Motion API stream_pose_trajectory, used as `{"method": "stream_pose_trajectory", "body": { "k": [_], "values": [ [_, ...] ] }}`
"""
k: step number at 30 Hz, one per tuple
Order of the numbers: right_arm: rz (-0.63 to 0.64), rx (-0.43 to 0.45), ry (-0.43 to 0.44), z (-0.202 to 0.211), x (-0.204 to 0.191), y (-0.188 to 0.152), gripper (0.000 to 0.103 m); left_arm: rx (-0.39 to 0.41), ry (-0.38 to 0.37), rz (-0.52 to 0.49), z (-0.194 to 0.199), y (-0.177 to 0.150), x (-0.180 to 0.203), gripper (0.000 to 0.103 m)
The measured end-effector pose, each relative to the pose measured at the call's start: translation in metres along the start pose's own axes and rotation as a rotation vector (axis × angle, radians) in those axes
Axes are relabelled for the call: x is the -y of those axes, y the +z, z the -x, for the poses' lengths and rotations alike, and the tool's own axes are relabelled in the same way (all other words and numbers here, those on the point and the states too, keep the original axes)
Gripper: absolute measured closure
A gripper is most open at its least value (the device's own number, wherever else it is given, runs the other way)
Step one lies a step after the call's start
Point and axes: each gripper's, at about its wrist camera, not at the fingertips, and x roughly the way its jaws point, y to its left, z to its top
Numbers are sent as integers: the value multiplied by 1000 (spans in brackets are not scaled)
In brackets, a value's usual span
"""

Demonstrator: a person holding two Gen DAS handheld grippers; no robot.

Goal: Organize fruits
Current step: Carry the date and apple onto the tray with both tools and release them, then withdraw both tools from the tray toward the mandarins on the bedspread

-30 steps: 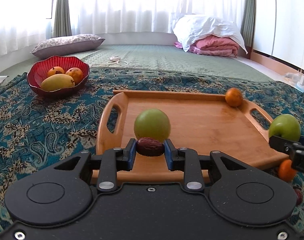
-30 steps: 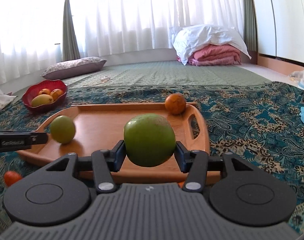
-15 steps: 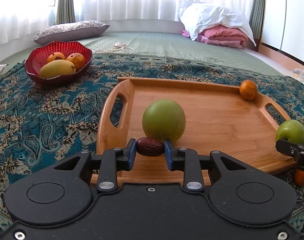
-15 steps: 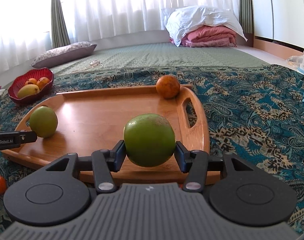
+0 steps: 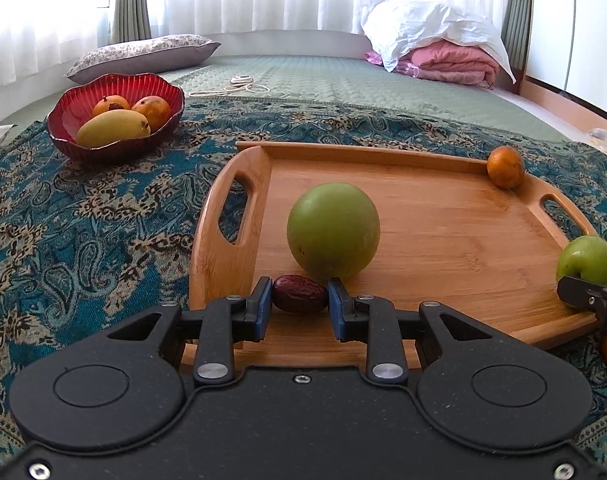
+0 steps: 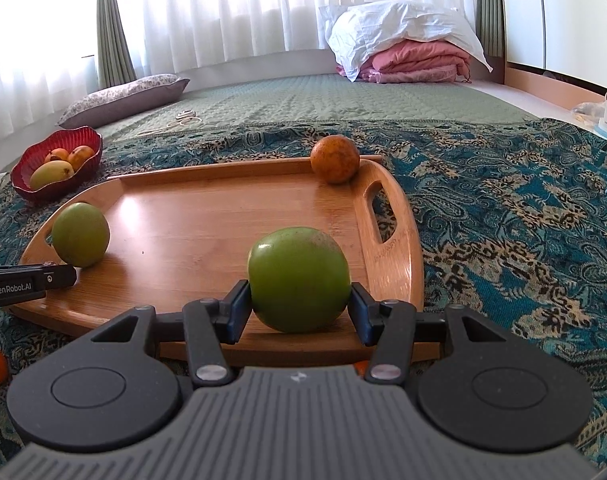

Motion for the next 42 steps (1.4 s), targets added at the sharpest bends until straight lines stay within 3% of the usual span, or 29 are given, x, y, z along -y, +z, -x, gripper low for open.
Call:
{"method": "stream_pose_trajectory", "body": {
  "k": [12,15,20,25,34,42],
  "values": [
    [12,15,-19,4,-3,-1,43,-7,-7,7,0,1,0,74],
    [50,32,-33,10,-7,-1,35,-6,-2,10,2,1,-2,63],
    [69,41,-32,18,-9,-2,31,7,0,12,13,0,-3,50],
    [69,59,-17,29,-8,-5,22,49,-3,-17,32,-2,-1,30],
    [90,91,6,46,-9,-13,13,81,-12,-52,59,-11,4,17],
    [107,88,2,53,-8,-24,11,94,-32,-45,76,-24,2,13]
  ]
}}
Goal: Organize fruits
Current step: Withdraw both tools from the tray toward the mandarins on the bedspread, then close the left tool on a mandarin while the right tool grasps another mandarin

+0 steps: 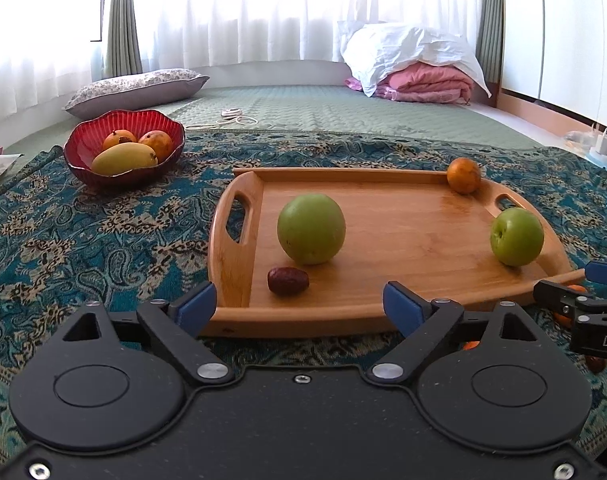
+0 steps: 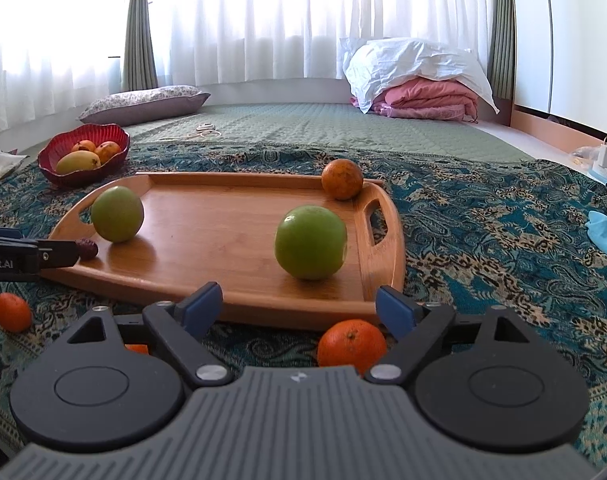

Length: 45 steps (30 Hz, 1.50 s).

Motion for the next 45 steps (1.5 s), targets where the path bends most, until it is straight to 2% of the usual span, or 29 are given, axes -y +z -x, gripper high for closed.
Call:
{"method": "stream_pose_trajectory", "body": {
  "k": [8,15,23,29,37,44,45],
  "values": [
    [14,0,-10,8,1,-13,10,37,-33,51,18,-14,-9,8],
    [21,3,-33,12,4,-21,10,46,-6,68,29,-29,-18,7],
    [33,-4,-74,11,7,-31,10,16,37,50,29,-47,-25,7],
    [41,-6,-86,10,6,-37,10,10,42,46,30,-55,-27,8],
    [37,-13,-85,8,5,-40,10,-22,35,35,25,-60,-24,23],
    [15,-8,-79,7,8,-38,11,-36,44,37,21,-61,-24,32],
    [15,-7,-81,7,8,-37,13,-38,43,39,21,-61,-24,36]
  ]
}}
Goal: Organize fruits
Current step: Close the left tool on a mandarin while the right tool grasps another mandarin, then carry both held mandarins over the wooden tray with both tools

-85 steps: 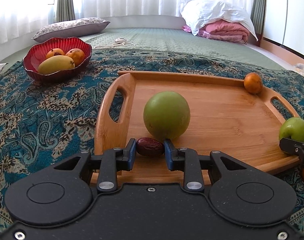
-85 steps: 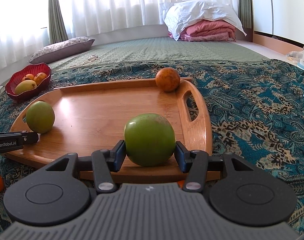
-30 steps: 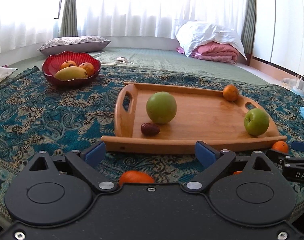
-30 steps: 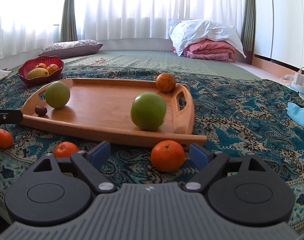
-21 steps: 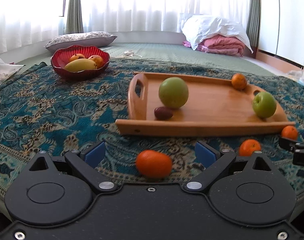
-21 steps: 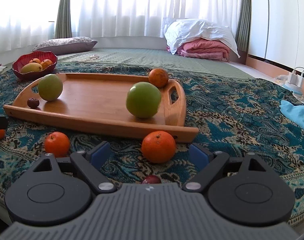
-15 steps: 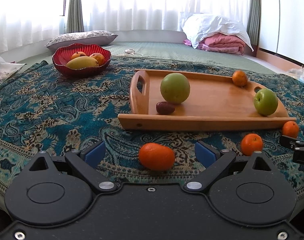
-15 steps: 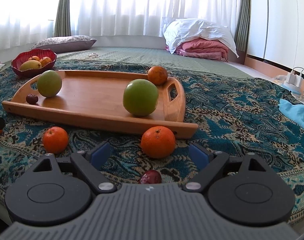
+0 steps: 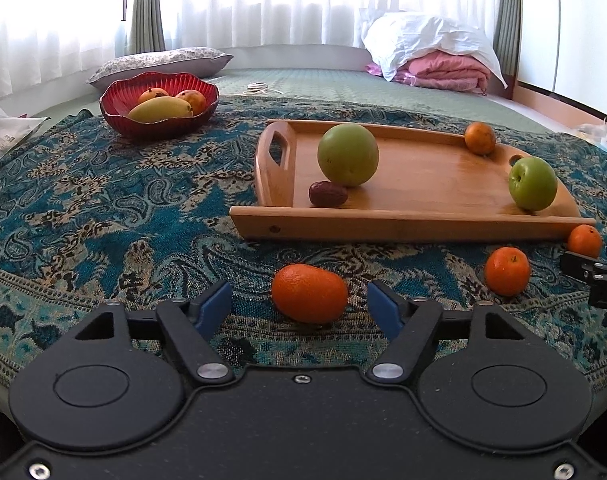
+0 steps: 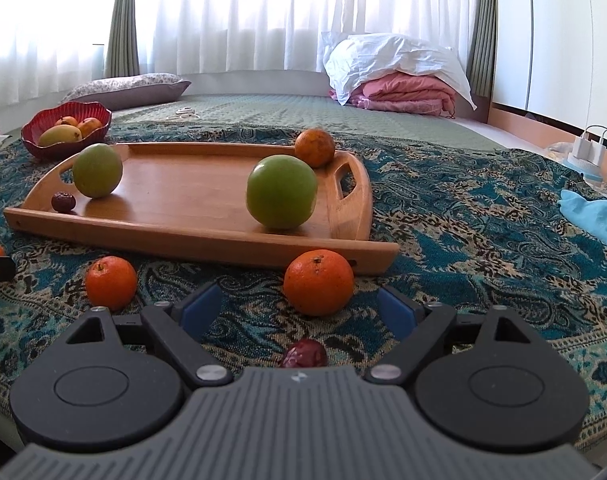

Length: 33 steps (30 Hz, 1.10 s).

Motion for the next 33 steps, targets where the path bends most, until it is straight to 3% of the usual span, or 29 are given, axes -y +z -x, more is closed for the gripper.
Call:
{"method": "stream_pose_trajectory", "body": {
  "k": [3,6,9,14,21,33],
  "values": [
    [-7,-3,-6,0,0,1,23,-3,5,-2,-1,1,0,45],
    [-10,-8,-22,0,0,3,42,-2,-7,-6,-2,2,1,66],
    [-5,-19,-48,-2,0,5,61,4,-8,6,-1,3,1,67],
    [-26,-5,-53,1,1,8,63,32,5,7,0,11,6,68],
    [-46,62,11,12,-4,25,63,83,-29,-32,3,38,26,68],
    [-75,73,66,-13,-6,75,63,65,-104,-91,-26,92,66,68]
  ]
}}
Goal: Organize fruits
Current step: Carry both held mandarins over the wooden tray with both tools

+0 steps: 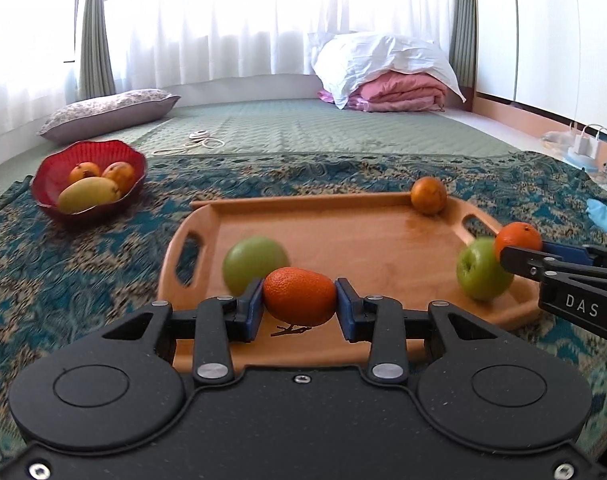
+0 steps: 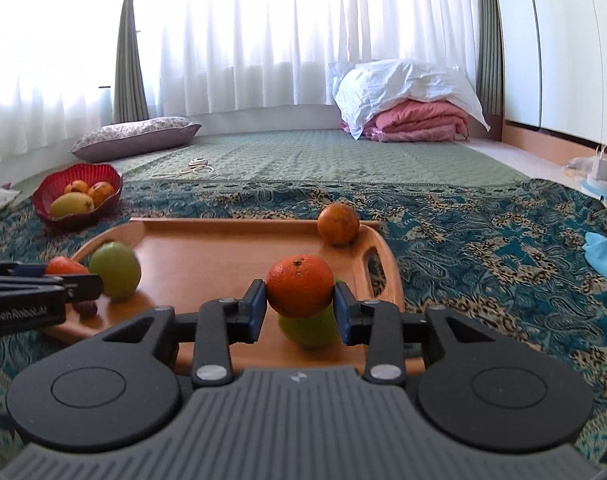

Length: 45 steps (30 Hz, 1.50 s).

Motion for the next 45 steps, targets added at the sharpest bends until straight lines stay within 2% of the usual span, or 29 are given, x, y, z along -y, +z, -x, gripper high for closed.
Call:
{"method": "stream_pose_trajectory", "body": {
  "k": [8,13,18,26,45],
  "values": [
    [-35,-103,19,-43,15,33,63,-78,-32,32,-52,38,0,68],
    [8,-193,29,-74,15,43,63,-142,-20,40,-88,49,3,68],
    [26,-242,37,-93,15,46,63,-172,-11,24,-110,55,9,68],
    [28,-302,41,-114,16,42,63,-207,0,-13,-128,57,15,68],
    [52,-355,56,-128,9,42,63,-253,-13,-62,-143,59,21,68]
  ]
}}
